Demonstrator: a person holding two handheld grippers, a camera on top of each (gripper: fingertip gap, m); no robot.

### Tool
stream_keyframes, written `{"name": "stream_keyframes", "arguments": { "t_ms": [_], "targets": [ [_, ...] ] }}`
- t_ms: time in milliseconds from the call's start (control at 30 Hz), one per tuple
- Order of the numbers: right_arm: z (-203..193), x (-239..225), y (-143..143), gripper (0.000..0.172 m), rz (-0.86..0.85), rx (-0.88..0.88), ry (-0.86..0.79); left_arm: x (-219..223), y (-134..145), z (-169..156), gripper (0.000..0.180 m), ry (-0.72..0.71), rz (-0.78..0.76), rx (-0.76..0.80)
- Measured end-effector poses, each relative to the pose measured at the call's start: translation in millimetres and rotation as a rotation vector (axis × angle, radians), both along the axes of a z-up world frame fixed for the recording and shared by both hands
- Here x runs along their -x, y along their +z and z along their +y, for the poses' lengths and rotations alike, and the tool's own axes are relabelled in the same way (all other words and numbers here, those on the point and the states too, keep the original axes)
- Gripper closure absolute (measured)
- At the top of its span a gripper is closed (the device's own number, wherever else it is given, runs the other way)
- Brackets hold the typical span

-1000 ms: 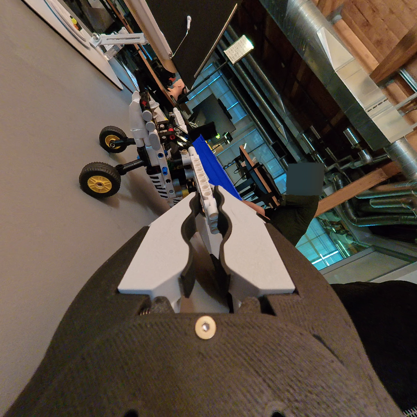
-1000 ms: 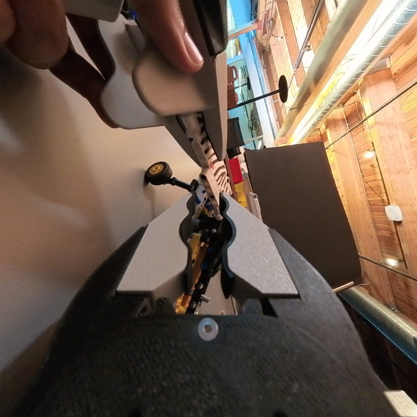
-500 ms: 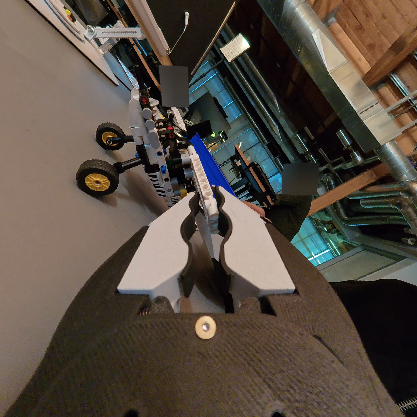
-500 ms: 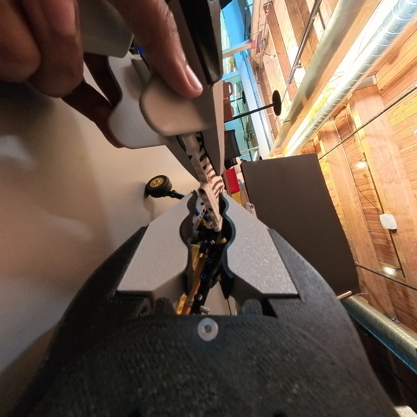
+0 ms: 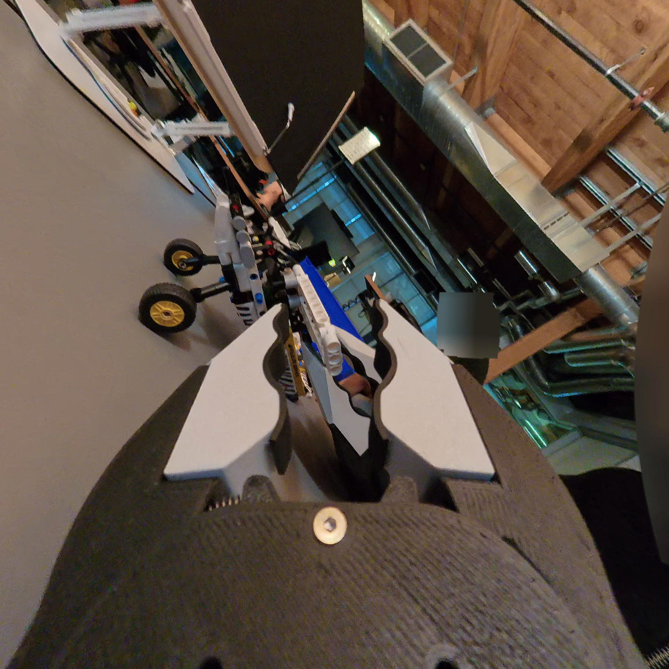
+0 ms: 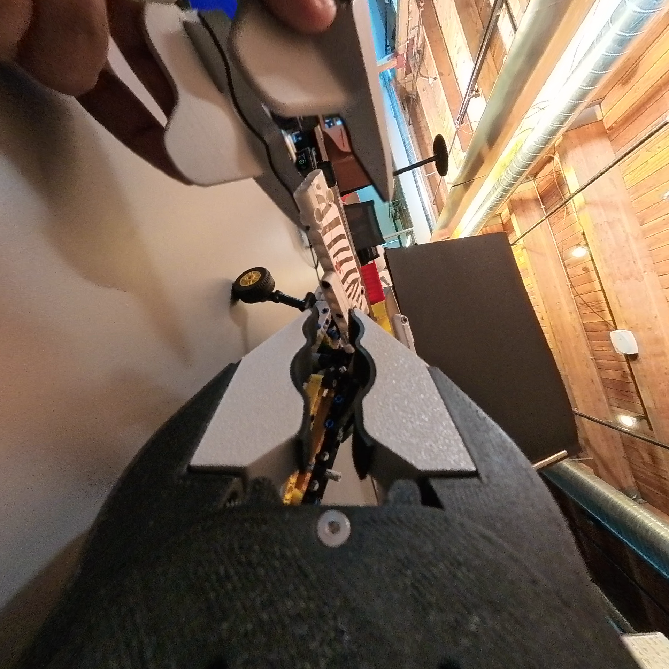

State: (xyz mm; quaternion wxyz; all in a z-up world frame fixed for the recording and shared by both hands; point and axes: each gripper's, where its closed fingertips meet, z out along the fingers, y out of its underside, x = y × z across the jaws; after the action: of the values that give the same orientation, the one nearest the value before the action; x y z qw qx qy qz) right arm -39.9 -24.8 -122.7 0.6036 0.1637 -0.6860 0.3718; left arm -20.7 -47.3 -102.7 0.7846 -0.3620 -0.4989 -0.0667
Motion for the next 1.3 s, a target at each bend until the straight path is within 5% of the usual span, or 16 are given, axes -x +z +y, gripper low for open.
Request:
{"name": "stream_keyframes", "arguments": {
  "t_ms": [433,667,933,1300],
  "targets": [
    [-8.3,2.0,2.6,0.153,0.005,0.006,0.009,2.6,-10.2,21.3,0.139,-0.075,-0.039,0.1],
    [-14.8,-0.7,2.1,0.158,0.047,-0.028,0.024,6.7,-10.4,27.4,0.167,-0.11,-0.064,0.055],
    [-15.7,-6.1,5.7,0.165,0.197,-0.079,0.001,10.2,-9.1,18.5,0.175,0.038,-0.029,0.149],
    [-10.4,-13.2,1.9,0.168,0.164,-0.072,0.011,11.9,-7.5,14.8,0.178,0.071,-0.034,0.099]
  ]
}}
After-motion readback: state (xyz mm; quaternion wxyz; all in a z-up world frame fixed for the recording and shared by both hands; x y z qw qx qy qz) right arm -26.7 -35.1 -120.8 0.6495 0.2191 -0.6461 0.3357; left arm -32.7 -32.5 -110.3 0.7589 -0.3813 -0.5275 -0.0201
